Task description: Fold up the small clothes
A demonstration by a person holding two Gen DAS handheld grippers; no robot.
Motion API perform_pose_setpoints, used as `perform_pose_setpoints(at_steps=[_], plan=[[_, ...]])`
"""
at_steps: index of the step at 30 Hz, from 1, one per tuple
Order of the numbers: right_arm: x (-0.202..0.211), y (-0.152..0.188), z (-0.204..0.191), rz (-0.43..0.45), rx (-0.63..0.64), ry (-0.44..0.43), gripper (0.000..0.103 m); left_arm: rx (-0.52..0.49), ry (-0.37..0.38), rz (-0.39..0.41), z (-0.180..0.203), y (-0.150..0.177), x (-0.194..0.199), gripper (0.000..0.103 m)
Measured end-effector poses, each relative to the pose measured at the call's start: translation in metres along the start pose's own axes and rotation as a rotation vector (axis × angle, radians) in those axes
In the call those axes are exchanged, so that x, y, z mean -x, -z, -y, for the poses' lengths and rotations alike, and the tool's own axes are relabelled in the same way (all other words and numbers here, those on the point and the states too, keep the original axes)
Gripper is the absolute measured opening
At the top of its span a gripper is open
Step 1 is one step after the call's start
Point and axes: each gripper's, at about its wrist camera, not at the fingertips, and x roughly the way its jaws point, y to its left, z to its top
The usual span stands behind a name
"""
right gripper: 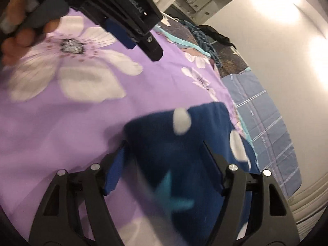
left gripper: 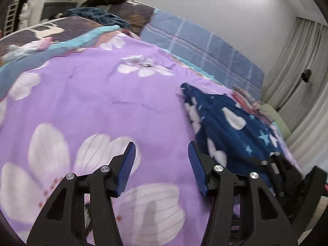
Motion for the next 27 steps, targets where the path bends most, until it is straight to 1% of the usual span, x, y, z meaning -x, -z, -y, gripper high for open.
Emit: perform_pose_setpoints(at_steps=[2,3,4,5,6,7,8,9,10,11,13,14,15,17,18,19,21,22,24,25,27], plan=[[-0.012,-0.009,0.002,-0.012,-0.032,-0.029,0.055,-0.006,0.120,-0.049,0.002,-0.019,-0.020,0.054],[-0.016,-0.011,0.003,-0.016,-0.037,-0.033,0.053,-0.002,0.184,-0.080,0.004,-0.029,-0.032,0.057],[-0.016,-0.012,0.001,-0.014,-0.032,-0.022,0.049,0.010,0.275,-0.131,0.008,-0.040,-0.051,0.058],[-0.015,-0.012,-0.001,-0.011,-0.022,-0.012,0.047,0.026,0.334,-0.173,0.011,-0.049,-0.068,0.059],[-0.016,-0.012,-0.002,-0.008,-0.019,-0.004,0.046,0.043,0.361,-0.212,0.014,-0.056,-0.086,0.061],[-0.016,-0.011,-0.002,-0.008,-0.022,-0.003,0.046,0.050,0.374,-0.264,0.019,-0.062,-0.108,0.061],[-0.018,-0.011,0.000,-0.010,-0.028,-0.005,0.046,0.052,0.365,-0.296,0.022,-0.065,-0.124,0.061],[-0.016,-0.009,0.001,-0.013,-0.035,-0.007,0.046,0.053,0.335,-0.329,0.026,-0.068,-0.143,0.061],[-0.016,-0.009,0.002,-0.017,-0.042,-0.008,0.046,0.054,0.334,-0.348,0.028,-0.068,-0.154,0.061],[-0.016,-0.009,0.002,-0.018,-0.042,-0.004,0.046,0.067,0.353,-0.362,0.029,-0.068,-0.164,0.061],[-0.018,-0.008,0.003,-0.019,-0.034,0.006,0.048,0.118,0.403,-0.351,0.026,-0.069,-0.178,0.061],[-0.019,-0.009,0.003,-0.022,-0.031,0.007,0.048,0.132,0.418,-0.337,0.025,-0.069,-0.180,0.052],[-0.022,-0.010,0.004,-0.026,-0.032,0.005,0.048,0.154,0.437,-0.319,0.022,-0.070,-0.182,0.029],[-0.024,-0.012,0.005,-0.034,-0.044,-0.016,0.024,0.182,0.464,-0.294,0.019,-0.070,-0.177,0.022],[-0.023,-0.015,0.007,-0.040,-0.061,-0.030,0.022,0.169,0.470,-0.270,0.019,-0.070,-0.171,0.021],[-0.019,-0.019,0.013,-0.035,-0.108,-0.057,0.019,0.132,0.463,-0.238,0.021,-0.070,-0.160,0.021],[-0.013,-0.025,0.027,-0.027,-0.199,-0.119,0.019,0.099,0.448,-0.215,0.022,-0.065,-0.147,0.021],[-0.014,-0.026,0.032,-0.036,-0.231,-0.154,0.018,0.107,0.444,-0.219,0.019,-0.062,-0.147,0.021],[-0.021,-0.019,0.030,-0.045,-0.225,-0.166,0.018,0.153,0.439,-0.239,0.010,-0.052,-0.156,0.023],[-0.021,-0.016,0.022,-0.045,-0.204,-0.154,0.022,0.159,0.440,-0.240,0.007,-0.046,-0.161,0.024],[-0.015,-0.013,0.019,-0.026,-0.190,-0.143,0.032,0.184,0.466,-0.231,0.003,-0.046,-0.162,0.027]])
